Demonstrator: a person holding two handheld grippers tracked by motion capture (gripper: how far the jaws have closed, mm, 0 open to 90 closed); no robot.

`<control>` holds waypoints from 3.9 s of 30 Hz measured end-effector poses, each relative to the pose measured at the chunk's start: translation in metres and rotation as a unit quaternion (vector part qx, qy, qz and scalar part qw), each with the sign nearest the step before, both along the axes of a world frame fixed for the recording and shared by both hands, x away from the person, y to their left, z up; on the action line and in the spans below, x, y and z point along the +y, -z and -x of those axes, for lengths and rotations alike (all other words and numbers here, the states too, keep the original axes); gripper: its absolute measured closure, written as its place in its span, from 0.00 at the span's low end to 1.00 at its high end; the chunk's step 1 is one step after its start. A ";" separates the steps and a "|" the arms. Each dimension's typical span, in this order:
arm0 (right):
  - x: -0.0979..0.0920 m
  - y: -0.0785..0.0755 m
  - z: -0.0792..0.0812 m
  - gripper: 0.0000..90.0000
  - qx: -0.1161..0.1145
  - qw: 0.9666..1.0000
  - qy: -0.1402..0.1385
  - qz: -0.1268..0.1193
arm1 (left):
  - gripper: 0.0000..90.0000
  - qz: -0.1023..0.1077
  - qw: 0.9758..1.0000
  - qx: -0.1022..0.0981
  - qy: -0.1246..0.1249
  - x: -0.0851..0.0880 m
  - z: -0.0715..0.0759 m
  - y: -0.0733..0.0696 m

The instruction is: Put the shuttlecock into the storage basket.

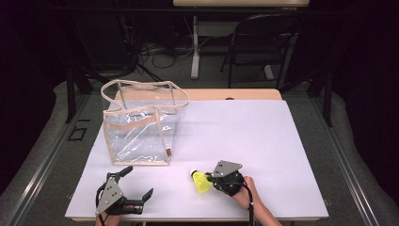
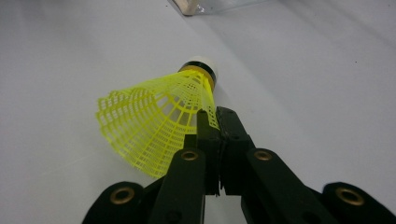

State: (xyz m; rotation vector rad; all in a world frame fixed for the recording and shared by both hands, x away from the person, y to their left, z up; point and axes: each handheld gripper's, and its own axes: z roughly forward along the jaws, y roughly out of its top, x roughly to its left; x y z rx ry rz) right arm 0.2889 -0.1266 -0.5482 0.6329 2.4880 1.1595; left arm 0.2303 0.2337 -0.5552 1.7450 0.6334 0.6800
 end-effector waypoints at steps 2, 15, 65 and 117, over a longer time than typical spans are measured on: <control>0.000 0.000 0.000 0.99 0.000 1.000 -0.002 -0.004 | 0.00 -0.001 1.000 0.000 0.000 0.000 0.000 0.000; -0.002 -0.010 0.001 0.99 -0.006 1.000 0.000 -0.017 | 0.00 -0.003 1.000 0.000 0.003 -0.001 0.000 0.000; -0.008 -0.039 0.004 0.99 -0.027 0.999 0.006 -0.035 | 0.00 -0.003 1.000 -0.002 0.001 -0.001 0.000 0.000; -0.011 -0.067 -0.009 0.99 -0.055 0.997 0.029 -0.049 | 0.00 -0.006 1.000 -0.005 0.003 -0.003 0.001 0.000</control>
